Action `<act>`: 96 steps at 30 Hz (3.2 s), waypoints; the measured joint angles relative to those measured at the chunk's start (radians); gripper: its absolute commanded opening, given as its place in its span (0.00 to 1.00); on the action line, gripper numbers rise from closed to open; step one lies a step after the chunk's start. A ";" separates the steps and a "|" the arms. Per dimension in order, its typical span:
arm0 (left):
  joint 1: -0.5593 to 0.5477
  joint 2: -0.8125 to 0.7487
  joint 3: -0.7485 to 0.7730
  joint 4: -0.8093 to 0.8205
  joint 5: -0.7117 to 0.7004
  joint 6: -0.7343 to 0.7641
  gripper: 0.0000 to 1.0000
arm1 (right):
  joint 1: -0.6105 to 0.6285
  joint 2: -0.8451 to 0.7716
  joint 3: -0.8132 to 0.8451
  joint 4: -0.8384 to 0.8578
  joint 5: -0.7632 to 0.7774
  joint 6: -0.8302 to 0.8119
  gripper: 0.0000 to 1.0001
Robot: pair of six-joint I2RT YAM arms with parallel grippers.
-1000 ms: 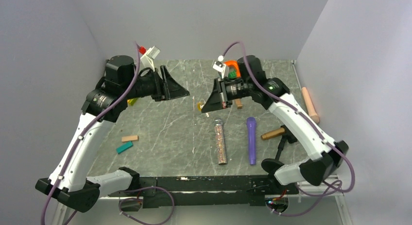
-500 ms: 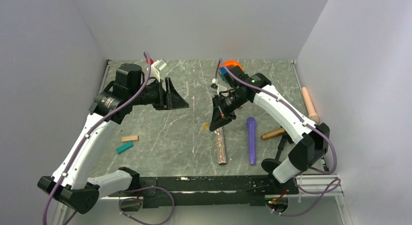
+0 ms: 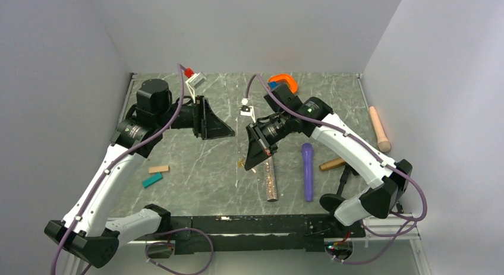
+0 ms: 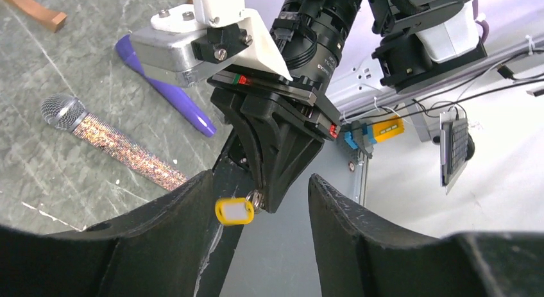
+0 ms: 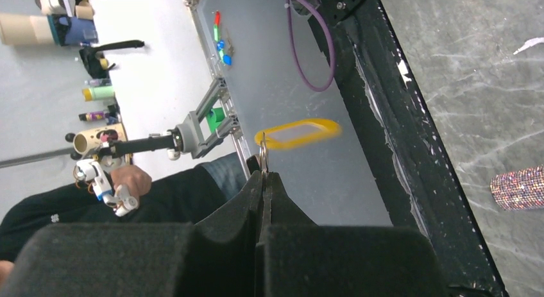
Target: Remove the keys from the keyring
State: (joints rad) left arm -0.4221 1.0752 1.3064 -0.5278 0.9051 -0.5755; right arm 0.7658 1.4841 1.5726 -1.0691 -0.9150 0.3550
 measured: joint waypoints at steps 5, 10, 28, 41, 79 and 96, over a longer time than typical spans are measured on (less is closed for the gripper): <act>0.000 0.012 -0.030 0.040 0.065 0.012 0.59 | 0.008 0.000 0.003 0.019 -0.011 -0.006 0.00; 0.000 0.022 -0.077 0.060 0.132 0.016 0.56 | 0.009 0.000 0.029 0.033 -0.012 -0.008 0.00; 0.000 0.058 -0.101 0.128 0.241 0.011 0.42 | 0.009 0.044 0.104 0.029 0.002 -0.039 0.00; -0.002 0.058 -0.108 0.101 0.242 0.017 0.37 | 0.009 0.044 0.129 0.015 0.025 -0.057 0.00; -0.090 0.083 -0.076 0.044 0.158 0.040 0.00 | 0.009 0.017 0.131 0.014 0.076 -0.056 0.06; -0.093 0.032 -0.076 0.158 0.137 -0.052 0.00 | 0.001 -0.081 0.148 0.105 0.157 -0.009 0.58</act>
State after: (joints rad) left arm -0.5152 1.1069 1.2308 -0.3702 1.0416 -0.6273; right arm 0.7670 1.4029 1.7210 -0.9642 -0.7582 0.3458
